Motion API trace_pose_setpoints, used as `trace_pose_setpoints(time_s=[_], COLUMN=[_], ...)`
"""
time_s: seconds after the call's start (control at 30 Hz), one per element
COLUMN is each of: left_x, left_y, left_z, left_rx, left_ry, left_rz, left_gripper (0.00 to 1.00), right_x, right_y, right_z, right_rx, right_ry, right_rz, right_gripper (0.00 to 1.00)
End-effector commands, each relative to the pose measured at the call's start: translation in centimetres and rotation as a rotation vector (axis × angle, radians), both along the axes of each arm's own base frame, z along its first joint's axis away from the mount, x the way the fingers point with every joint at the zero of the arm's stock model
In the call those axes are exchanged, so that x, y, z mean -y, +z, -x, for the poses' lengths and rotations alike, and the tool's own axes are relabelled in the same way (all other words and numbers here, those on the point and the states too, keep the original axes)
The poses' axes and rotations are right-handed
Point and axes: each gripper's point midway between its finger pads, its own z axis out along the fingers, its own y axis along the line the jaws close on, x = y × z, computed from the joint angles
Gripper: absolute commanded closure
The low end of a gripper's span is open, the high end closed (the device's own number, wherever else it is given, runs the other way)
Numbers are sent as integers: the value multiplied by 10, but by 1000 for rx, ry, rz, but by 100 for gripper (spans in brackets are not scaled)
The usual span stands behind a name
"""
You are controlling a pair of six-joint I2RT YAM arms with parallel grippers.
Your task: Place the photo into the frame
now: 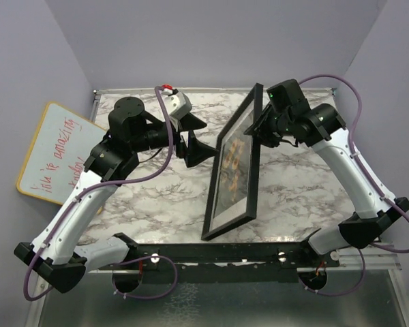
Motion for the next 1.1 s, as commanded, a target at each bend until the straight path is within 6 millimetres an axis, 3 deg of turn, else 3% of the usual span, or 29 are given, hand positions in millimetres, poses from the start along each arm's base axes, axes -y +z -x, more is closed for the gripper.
trace_pose_setpoints(time_s=[0.0,0.1,0.23,0.4,0.6,0.8,0.93,1.07], left_x=[3,2,5,-3,-37,-90,-116,-126], left_y=[35,20,-24,-81,-149,-205,-239,-268], left_z=[-1,-30,-64,-93,-121,-142,-147,-146], left_rx=[0,-100,-273,-438,-591,-705,-779,-823], left_ry=[29,174,322,509,745,918,974,1004], left_rz=[128,133,75,17,-70,-128,-173,-229], left_gripper=[1,1,1,1,1,1,1,1], right_x=[-9,-7,-6,-9,3,13,14,17], right_y=[22,26,27,11,-15,-38,-57,-69], right_z=[-5,-10,-18,-25,-39,-62,-73,-83], right_rx=[140,234,349,424,486,510,496,507], right_ry=[81,116,192,267,309,401,471,531], right_rz=[-58,-97,-133,-117,-122,-100,-115,-158], right_gripper=[63,65,69,73,74,75,75,75])
